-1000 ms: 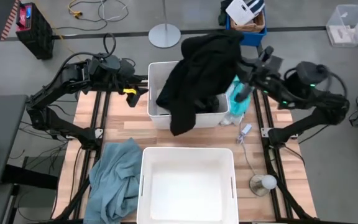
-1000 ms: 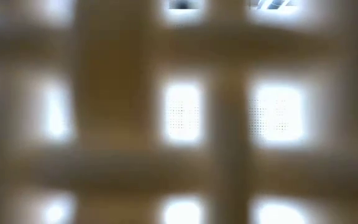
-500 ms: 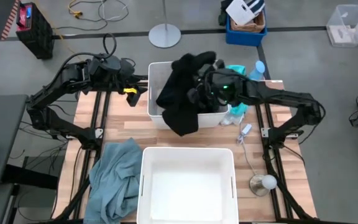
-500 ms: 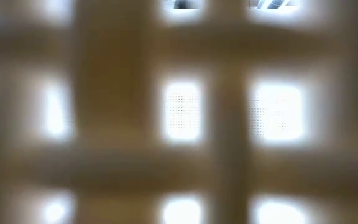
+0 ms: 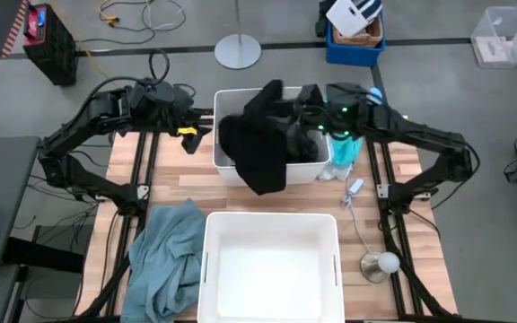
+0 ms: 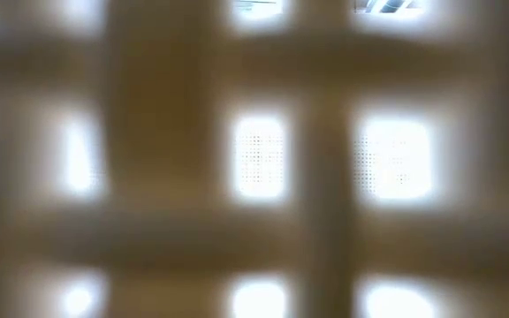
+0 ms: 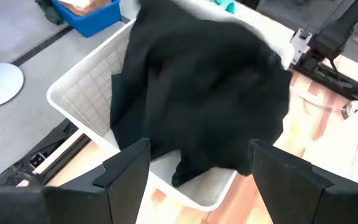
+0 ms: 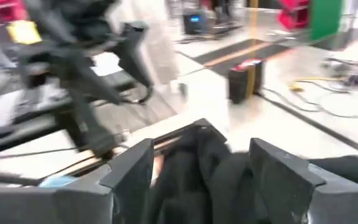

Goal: Sort clothes
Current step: Put the black shirt into the top white bin, then put the blue pants into the bottom white bin

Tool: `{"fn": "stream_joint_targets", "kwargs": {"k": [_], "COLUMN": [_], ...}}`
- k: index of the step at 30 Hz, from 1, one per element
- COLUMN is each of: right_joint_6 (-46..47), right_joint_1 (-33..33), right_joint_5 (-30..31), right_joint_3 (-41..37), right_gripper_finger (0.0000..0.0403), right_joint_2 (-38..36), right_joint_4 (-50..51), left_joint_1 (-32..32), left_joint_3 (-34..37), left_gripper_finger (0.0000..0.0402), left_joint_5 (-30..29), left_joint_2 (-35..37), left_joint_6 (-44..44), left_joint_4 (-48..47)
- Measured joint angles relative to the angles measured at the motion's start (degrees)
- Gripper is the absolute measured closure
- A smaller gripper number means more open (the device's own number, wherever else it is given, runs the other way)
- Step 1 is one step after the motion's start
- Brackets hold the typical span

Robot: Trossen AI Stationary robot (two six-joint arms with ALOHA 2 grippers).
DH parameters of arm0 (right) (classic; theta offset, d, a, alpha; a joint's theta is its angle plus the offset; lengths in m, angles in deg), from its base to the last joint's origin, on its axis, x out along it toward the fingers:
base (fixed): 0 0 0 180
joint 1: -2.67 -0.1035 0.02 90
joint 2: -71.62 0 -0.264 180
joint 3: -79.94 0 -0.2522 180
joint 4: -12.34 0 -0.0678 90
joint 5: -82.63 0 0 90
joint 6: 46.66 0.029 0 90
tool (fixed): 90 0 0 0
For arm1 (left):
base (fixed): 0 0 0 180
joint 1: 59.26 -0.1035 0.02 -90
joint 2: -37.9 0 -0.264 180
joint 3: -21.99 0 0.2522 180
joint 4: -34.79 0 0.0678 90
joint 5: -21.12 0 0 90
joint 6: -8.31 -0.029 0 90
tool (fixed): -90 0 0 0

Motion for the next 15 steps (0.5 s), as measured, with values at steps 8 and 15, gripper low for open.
{"fn": "stream_joint_targets", "kwargs": {"k": [8,15], "right_joint_6": [-4.15,-7.44], "right_joint_1": [-1.90,-5.08], "right_joint_5": [3.05,4.85], "right_joint_3": [0.00,0.07], "right_gripper_finger": [0.0122,0.0121], "right_joint_2": [-8.41,-15.26], "right_joint_4": [0.60,2.87], "left_joint_1": [1.16,4.88], "left_joint_3": [2.95,13.14], "left_gripper_finger": [0.0138,0.0138], "left_joint_5": [4.86,4.90], "left_joint_2": [-0.22,-0.20], "left_joint_6": [-0.75,1.67], "left_joint_4": [-8.56,-6.42]}}
